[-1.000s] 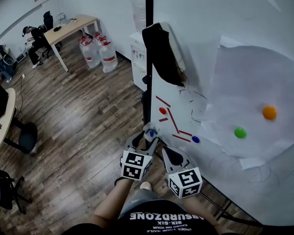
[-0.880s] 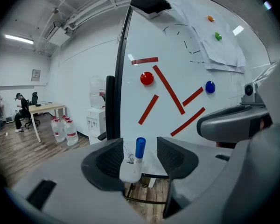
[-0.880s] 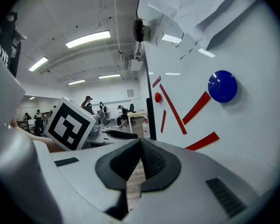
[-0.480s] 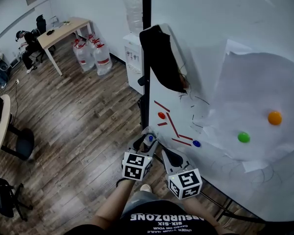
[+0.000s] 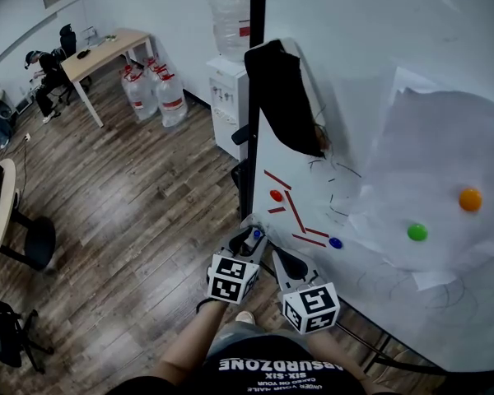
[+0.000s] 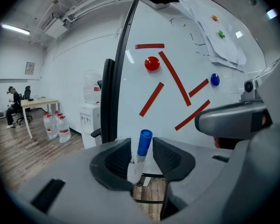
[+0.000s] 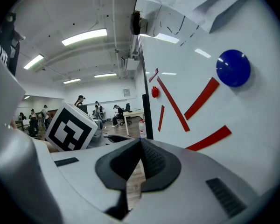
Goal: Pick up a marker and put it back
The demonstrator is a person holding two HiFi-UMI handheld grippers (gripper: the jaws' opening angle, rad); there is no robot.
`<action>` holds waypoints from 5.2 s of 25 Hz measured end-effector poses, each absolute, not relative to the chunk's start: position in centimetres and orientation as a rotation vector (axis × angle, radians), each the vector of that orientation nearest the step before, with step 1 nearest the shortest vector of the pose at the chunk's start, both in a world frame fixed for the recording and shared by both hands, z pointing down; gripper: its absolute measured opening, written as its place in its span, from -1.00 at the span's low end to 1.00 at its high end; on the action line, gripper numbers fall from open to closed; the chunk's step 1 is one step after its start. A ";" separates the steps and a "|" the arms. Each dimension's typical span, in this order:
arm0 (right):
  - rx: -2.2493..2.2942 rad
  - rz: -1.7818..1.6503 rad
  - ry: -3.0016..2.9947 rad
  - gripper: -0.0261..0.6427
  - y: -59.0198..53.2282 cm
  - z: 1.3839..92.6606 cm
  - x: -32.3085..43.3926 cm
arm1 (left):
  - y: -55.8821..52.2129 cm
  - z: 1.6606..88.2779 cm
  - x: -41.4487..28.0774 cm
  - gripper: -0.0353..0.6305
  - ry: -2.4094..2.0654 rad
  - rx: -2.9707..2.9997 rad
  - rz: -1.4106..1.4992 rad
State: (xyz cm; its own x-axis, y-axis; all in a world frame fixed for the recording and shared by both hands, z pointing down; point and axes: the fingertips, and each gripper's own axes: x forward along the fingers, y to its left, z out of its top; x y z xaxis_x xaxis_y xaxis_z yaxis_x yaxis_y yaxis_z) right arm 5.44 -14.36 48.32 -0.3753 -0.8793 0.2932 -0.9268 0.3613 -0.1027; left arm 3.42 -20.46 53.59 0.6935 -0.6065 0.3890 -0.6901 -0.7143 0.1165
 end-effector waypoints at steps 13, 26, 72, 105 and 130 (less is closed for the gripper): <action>1.631 0.379 -2.431 -0.93 -15.0 48.7 5.1 | -20.8 53.6 3.1 -0.65 -1.044 2.667 0.492; 1.631 0.385 -2.434 -0.93 -15.2 48.9 4.9 | -21.2 53.5 2.8 -0.66 -1.055 2.662 0.492; 1.616 0.348 -2.459 -0.93 -15.3 48.0 3.2 | -20.5 42.0 -1.5 -0.66 -1.161 2.747 0.170; 1.404 0.357 -2.547 -0.93 -16.3 47.2 1.6 | -21.2 42.4 -5.0 -0.66 -1.392 2.612 0.243; 1.317 0.357 -2.596 -0.93 -15.7 46.5 1.4 | -18.3 47.2 -3.9 -0.66 -1.394 2.514 0.332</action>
State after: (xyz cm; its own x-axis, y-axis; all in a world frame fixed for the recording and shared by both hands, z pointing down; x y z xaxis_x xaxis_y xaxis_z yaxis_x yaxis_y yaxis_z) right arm 1.44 -15.67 46.48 -0.5792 -0.7613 0.2915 -0.8117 0.5715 -0.1202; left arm -3.94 -18.25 47.17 0.5169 -0.7962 0.3143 -0.8525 -0.5123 0.1042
